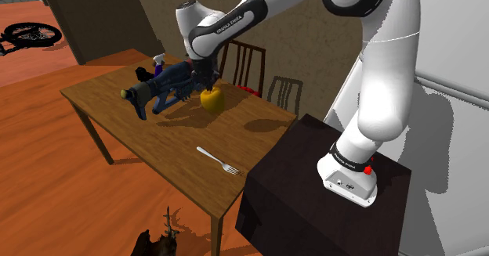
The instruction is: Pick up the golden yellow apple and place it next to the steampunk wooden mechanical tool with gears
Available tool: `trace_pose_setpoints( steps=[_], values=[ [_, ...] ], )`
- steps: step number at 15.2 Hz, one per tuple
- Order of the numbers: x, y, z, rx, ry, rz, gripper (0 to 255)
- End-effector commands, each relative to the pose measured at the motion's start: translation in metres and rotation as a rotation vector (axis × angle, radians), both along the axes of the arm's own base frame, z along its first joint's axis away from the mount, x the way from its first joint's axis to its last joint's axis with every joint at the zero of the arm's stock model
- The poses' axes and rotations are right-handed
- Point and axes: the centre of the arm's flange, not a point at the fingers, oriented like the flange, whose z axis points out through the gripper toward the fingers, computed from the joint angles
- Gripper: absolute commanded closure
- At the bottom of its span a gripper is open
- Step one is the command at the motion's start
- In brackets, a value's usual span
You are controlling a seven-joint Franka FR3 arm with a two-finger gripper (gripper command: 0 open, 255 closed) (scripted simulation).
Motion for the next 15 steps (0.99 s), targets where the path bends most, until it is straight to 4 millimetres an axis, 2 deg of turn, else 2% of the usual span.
trace_pose_setpoints(
  steps=[1, 15],
  values=[
    [0.0, 0.0, -0.011, 0.0, -0.001, 0.0, 255],
    [0.0, 0.0, -0.084, 0.0, -0.001, 0.0, 255]
  ],
)
